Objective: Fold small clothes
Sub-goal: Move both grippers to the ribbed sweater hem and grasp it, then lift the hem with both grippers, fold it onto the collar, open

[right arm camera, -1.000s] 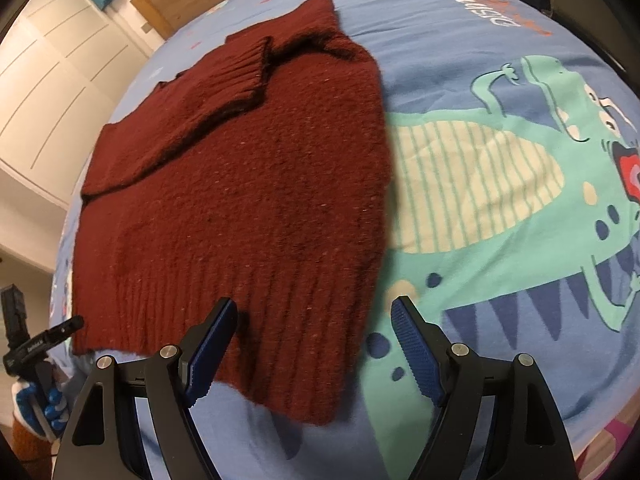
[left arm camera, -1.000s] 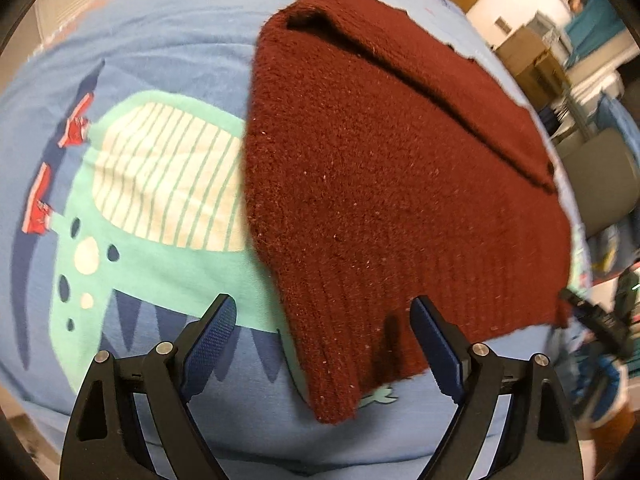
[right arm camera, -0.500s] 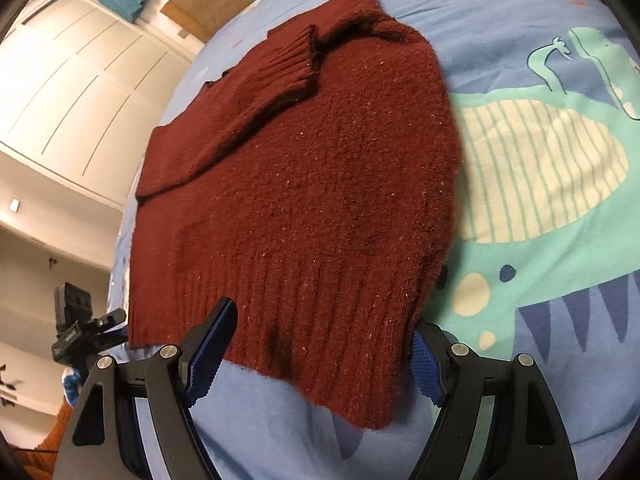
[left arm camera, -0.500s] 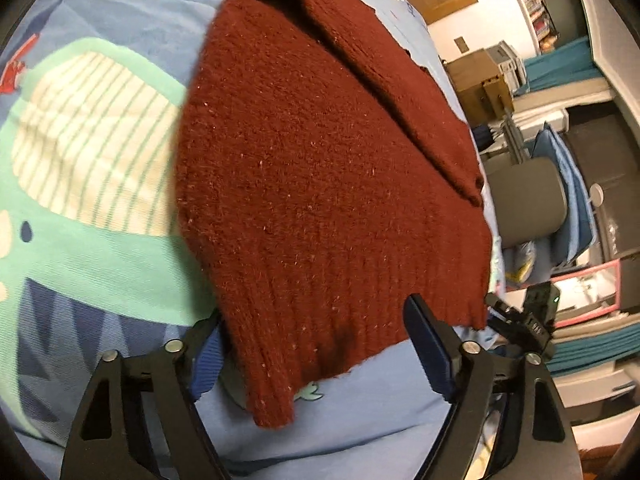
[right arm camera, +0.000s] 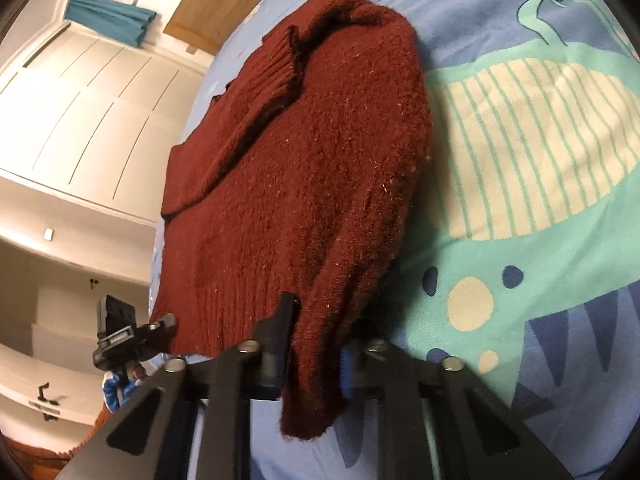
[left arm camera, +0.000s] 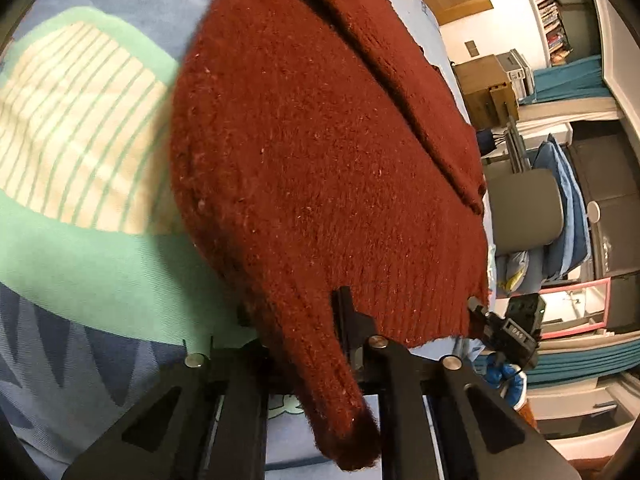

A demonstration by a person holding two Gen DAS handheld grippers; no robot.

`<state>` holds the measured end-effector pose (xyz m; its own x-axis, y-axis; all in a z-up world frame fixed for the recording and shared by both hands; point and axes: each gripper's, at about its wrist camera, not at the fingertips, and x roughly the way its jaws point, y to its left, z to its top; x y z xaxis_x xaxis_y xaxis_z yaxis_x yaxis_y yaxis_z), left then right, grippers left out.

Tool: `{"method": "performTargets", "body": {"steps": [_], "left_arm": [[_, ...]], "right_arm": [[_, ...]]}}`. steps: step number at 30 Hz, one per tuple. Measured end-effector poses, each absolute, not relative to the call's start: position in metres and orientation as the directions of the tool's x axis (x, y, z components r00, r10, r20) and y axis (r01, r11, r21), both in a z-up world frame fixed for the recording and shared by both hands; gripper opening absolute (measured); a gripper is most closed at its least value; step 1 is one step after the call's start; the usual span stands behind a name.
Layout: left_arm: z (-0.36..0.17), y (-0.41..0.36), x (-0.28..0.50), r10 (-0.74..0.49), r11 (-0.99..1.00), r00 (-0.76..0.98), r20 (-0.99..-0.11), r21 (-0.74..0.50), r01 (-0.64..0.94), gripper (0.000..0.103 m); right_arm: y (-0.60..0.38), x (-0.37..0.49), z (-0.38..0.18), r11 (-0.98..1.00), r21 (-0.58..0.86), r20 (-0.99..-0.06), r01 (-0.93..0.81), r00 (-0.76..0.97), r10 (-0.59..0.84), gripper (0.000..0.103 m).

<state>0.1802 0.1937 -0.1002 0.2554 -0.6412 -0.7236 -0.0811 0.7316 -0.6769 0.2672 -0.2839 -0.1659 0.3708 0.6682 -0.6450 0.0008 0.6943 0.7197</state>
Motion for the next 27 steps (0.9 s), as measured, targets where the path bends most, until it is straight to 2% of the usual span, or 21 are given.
{"method": "performTargets", "body": {"steps": [4,9,17,22,27], "left_arm": [[-0.073,0.200,0.187,-0.656,0.713,0.304,-0.690,-0.699,-0.047,0.006],[-0.023,0.206,0.217,-0.667,0.701,0.378,-0.642,-0.713,0.027,0.006],[0.043,0.200,0.293,-0.641,0.720,0.486,-0.594,-0.685,0.111,0.007],[0.041,0.185,0.346,-0.584,0.767,0.508,-0.633,-0.636,0.089,0.006],[0.006,0.178,0.392,-0.531,0.796,0.489,-0.692,-0.605,0.007,0.007]], "right_arm": [[-0.284,0.275,-0.149,0.697,0.715,-0.626,-0.053,0.395,0.672,0.011],[-0.296,0.297,-0.109,0.677,0.728,-0.555,-0.108,0.487,0.674,0.010],[-0.307,0.365,-0.048,0.686,0.706,-0.469,-0.176,0.610,0.639,0.010],[-0.302,0.424,-0.033,0.720,0.672,-0.481,-0.173,0.637,0.602,0.010],[-0.296,0.476,-0.055,0.744,0.663,-0.546,-0.086,0.624,0.559,0.010]]}}
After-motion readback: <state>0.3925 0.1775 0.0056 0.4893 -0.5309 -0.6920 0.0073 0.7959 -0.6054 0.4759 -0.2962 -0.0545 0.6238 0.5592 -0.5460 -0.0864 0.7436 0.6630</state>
